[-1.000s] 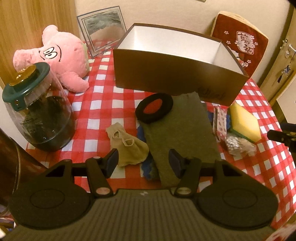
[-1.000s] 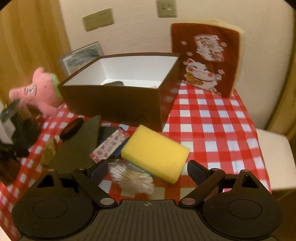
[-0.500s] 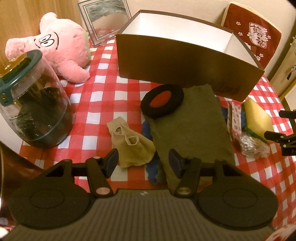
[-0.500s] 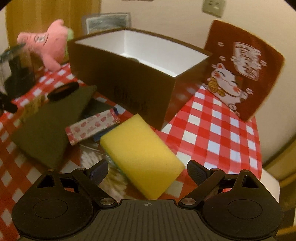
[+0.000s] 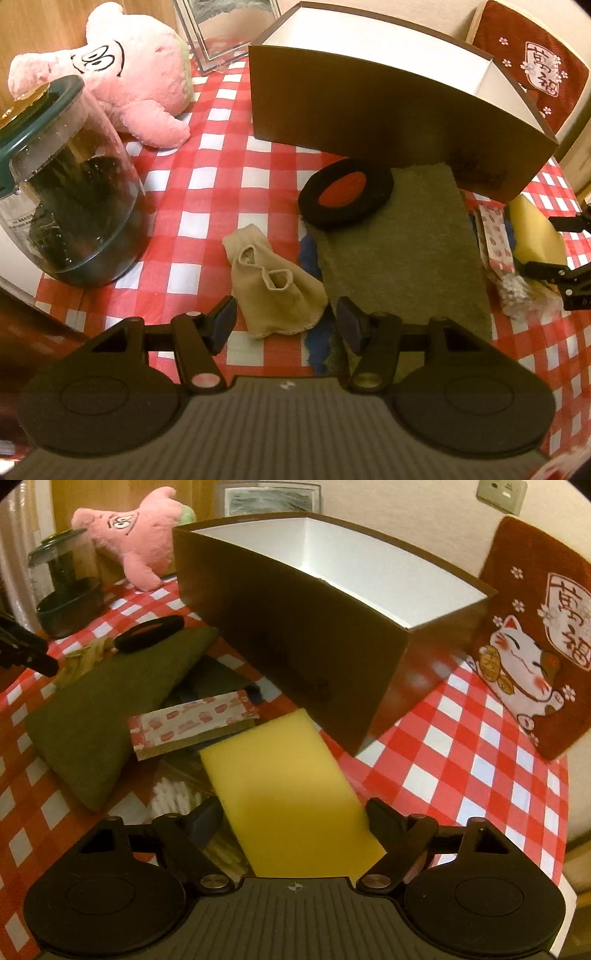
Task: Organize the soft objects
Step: 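Grasp the yellow sponge with the right gripper and lift it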
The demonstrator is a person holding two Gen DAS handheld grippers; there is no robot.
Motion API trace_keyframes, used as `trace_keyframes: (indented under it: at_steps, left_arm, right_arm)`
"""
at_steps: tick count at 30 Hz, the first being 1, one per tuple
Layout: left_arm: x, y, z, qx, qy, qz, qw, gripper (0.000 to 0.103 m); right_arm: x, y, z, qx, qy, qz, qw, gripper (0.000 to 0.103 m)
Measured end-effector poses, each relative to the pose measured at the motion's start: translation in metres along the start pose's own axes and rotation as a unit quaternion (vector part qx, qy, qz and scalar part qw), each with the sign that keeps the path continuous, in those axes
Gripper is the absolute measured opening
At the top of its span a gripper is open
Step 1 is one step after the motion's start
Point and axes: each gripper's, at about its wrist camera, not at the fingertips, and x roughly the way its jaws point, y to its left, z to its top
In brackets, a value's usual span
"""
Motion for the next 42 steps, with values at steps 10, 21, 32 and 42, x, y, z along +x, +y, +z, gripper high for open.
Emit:
trace_keyframes:
  at_steps: [10,21,32,42]
  left_arm:
    - [0.001,-0.001,0.001,0.002,-0.002,-0.001,1.0000,0.057]
    - [-0.002,0.001,-0.003,0.008,-0.013,-0.005,0.9999,0.057]
    - [0.019,0.006,0.000,0.005,-0.012,0.009,0.9999,0.057]
    - [0.044,0.010,0.006,-0.004,-0.001,0.001,1.0000,0.053]
  right_arm:
    - [-0.036,-0.008,-0.008,0.059,-0.052,-0.011,0.997,0.073]
    - [-0.088,-0.030,-0.032,0.296,-0.087,-0.022,0.951,0.073]
    - [-0.106,-0.041,-0.051,0.423,-0.086,-0.032,0.902,0.073]
    - [-0.132,-0.064,-0.060,0.500,-0.117,-0.031,0.857,0.073]
